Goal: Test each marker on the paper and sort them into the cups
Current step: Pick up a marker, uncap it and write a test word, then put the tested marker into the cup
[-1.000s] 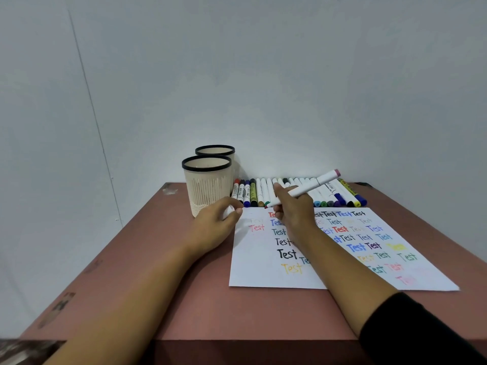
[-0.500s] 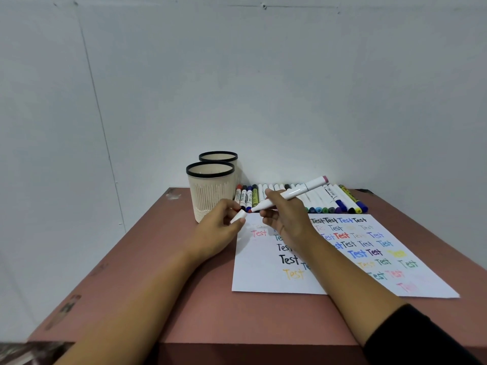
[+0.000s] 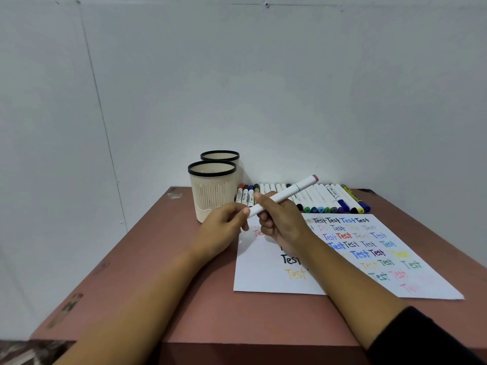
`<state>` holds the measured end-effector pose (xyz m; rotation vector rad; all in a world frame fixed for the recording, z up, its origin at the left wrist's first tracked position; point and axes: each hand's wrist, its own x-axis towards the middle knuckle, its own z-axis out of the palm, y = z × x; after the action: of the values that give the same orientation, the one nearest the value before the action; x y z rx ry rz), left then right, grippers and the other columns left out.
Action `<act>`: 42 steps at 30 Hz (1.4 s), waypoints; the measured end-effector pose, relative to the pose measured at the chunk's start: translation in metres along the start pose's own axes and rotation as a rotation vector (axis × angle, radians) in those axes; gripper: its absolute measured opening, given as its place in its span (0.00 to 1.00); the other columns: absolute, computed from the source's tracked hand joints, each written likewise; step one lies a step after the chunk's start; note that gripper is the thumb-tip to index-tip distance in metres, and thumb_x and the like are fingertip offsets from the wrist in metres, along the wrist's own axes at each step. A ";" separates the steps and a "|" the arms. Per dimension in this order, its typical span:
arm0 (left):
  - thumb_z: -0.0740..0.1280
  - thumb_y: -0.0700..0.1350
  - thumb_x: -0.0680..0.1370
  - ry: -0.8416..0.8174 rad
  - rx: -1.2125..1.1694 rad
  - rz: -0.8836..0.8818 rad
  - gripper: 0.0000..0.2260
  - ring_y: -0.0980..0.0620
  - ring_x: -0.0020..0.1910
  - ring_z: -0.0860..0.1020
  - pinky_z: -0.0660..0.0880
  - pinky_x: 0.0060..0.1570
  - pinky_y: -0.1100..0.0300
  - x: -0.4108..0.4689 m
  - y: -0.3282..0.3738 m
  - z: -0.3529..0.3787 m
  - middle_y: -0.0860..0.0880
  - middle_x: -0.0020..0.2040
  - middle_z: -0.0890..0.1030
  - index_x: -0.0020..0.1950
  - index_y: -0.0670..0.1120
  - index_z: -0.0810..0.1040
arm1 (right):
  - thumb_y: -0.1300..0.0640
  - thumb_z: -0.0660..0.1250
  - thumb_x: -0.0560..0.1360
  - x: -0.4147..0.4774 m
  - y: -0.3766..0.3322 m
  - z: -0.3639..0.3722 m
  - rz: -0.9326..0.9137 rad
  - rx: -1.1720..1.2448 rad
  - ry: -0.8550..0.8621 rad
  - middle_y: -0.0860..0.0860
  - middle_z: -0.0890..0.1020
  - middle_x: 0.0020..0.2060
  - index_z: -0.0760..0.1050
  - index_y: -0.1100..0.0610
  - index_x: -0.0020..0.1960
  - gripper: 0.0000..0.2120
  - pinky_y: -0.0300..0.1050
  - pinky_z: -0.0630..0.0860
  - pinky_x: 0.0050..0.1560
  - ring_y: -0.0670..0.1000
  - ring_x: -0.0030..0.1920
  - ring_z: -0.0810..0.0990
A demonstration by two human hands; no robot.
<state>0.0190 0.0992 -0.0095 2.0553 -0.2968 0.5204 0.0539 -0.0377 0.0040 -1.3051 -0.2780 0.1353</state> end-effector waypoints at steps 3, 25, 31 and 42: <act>0.61 0.46 0.80 0.006 -0.058 -0.045 0.11 0.58 0.27 0.69 0.66 0.34 0.63 0.000 0.001 0.000 0.58 0.25 0.75 0.38 0.50 0.76 | 0.60 0.66 0.77 0.000 0.000 0.000 -0.007 0.055 -0.034 0.51 0.68 0.24 0.74 0.56 0.33 0.13 0.36 0.60 0.22 0.45 0.22 0.63; 0.66 0.41 0.77 0.184 -0.500 -0.184 0.06 0.56 0.31 0.72 0.70 0.32 0.67 -0.005 0.015 0.004 0.48 0.32 0.75 0.48 0.39 0.80 | 0.49 0.70 0.71 -0.001 -0.015 -0.012 0.162 0.244 -0.096 0.52 0.76 0.28 0.77 0.58 0.45 0.12 0.38 0.75 0.29 0.47 0.28 0.75; 0.63 0.43 0.79 0.273 -0.274 -0.094 0.05 0.56 0.35 0.80 0.74 0.37 0.58 0.011 0.047 -0.027 0.50 0.36 0.81 0.44 0.47 0.76 | 0.43 0.56 0.80 0.013 -0.013 -0.034 0.070 0.030 0.379 0.54 0.79 0.35 0.77 0.58 0.50 0.20 0.46 0.74 0.41 0.52 0.37 0.77; 0.61 0.42 0.76 0.327 0.259 -0.072 0.06 0.45 0.43 0.81 0.78 0.42 0.51 0.112 0.083 -0.105 0.42 0.43 0.82 0.48 0.42 0.75 | 0.55 0.60 0.78 0.018 0.023 -0.036 -0.250 -1.108 0.075 0.50 0.76 0.33 0.72 0.54 0.34 0.14 0.44 0.70 0.39 0.51 0.38 0.75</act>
<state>0.0577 0.1477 0.1533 2.1749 0.0415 0.8742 0.0821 -0.0611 -0.0245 -2.3455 -0.4783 -0.3331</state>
